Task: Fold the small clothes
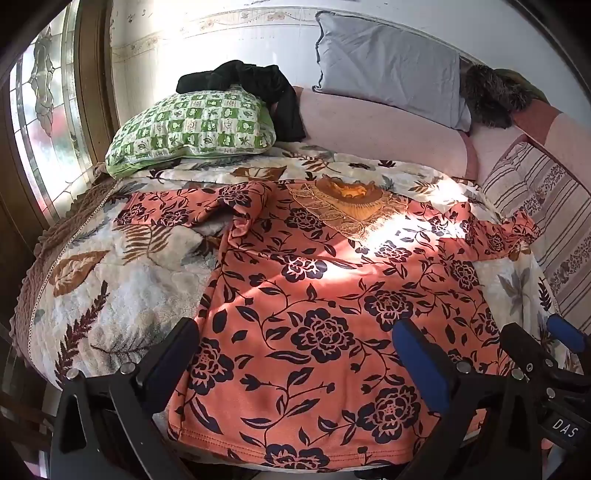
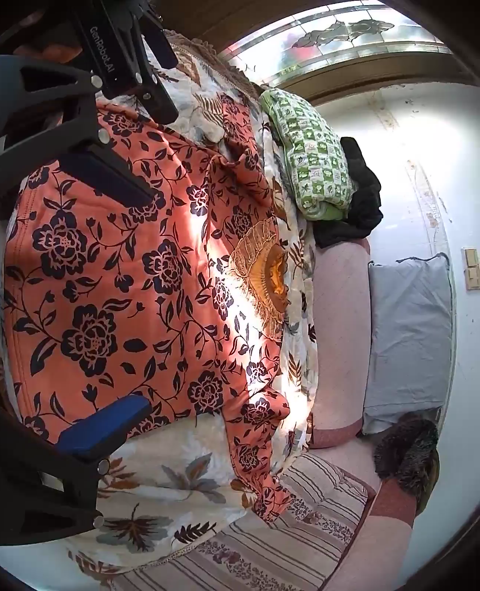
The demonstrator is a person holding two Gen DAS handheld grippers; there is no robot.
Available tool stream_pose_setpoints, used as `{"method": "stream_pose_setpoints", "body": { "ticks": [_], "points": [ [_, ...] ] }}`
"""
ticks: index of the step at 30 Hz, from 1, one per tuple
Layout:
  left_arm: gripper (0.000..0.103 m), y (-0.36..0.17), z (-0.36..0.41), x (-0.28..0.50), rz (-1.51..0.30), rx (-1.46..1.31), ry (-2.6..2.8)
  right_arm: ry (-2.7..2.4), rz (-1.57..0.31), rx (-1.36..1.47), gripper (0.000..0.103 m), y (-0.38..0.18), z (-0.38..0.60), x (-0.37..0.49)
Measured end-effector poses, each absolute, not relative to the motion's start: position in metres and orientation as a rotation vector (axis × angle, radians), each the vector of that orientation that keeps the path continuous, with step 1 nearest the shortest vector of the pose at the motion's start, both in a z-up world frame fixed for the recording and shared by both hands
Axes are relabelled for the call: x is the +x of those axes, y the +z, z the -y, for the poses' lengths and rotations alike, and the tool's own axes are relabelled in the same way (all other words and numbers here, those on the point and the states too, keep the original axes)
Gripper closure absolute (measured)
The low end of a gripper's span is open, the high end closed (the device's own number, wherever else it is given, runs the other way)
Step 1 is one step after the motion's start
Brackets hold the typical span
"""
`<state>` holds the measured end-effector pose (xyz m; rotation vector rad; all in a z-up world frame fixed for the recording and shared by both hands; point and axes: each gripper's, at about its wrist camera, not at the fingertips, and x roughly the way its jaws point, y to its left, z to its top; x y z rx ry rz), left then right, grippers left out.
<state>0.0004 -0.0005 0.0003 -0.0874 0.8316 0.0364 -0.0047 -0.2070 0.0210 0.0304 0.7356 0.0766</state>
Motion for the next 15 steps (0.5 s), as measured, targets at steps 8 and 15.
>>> {"method": "stream_pose_setpoints", "body": {
  "ticks": [8,15],
  "points": [
    [0.0,0.0,-0.004,-0.005,-0.817,-0.09,0.049,0.08,-0.733,0.029,0.0,0.021,0.203,-0.008],
    [0.0,-0.002,-0.01,-0.008,-0.813,-0.093,0.049,0.078,-0.722,0.03,0.0,0.025,0.204,-0.01]
  ]
}}
